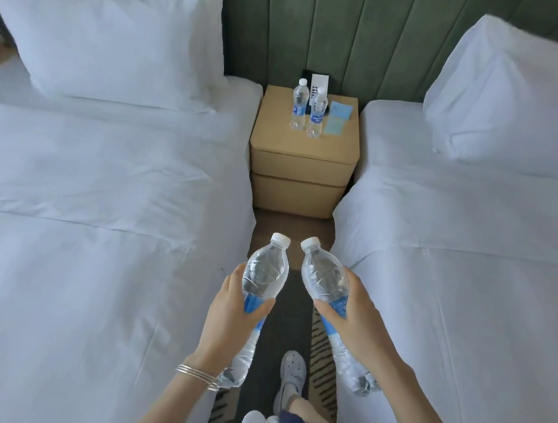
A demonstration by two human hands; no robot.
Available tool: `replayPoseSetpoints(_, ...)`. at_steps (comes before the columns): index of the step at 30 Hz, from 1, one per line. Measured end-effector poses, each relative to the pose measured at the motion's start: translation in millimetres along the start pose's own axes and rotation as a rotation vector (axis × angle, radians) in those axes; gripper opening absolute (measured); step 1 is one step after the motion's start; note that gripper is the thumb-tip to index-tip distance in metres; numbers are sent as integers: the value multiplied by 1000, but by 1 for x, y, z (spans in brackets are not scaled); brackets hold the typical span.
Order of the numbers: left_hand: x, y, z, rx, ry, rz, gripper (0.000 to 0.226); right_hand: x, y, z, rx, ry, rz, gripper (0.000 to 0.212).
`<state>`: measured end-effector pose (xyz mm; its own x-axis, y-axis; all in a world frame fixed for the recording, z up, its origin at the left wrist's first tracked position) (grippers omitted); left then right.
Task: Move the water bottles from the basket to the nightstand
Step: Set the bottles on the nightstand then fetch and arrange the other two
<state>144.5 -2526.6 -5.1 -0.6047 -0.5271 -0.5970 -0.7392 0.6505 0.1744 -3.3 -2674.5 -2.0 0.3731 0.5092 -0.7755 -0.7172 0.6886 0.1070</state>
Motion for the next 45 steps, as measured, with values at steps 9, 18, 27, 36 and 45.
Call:
replayPoseSetpoints(9, 18, -161, -74, 12, 93, -72, 70, -72, -172, 3, -95, 20, -43, 72)
replayPoseSetpoints(18, 24, -323, -107, 145, 173, -64, 65, -90, -327, -7, -72, -78, -75, 69)
replayPoseSetpoints(27, 28, -527, -127, 236, 240, 22, 69, -97, -513, -3, 6, -114, -172, 72)
replayPoseSetpoints(36, 48, -669, -142, 323, 275, 8, 73, -91, -640, -19, 35, -135, -281, 71)
replayPoseSetpoints(45, 123, -733, -99, 380, 369, -58, 72, -34, -702, -89, 6, -213, -426, 73)
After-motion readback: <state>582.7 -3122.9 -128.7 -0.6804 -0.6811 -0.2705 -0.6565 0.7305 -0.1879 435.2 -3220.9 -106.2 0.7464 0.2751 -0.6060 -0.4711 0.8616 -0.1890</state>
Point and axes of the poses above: each hand's wrist, its own y-axis away from the middle knuckle, its own x-axis out of the palm, z = x × y, the point moved 6 cm from there along -y, towards the middle knuckle, and after that the axes turned 5 degrees about y, right-handed, at the moved point
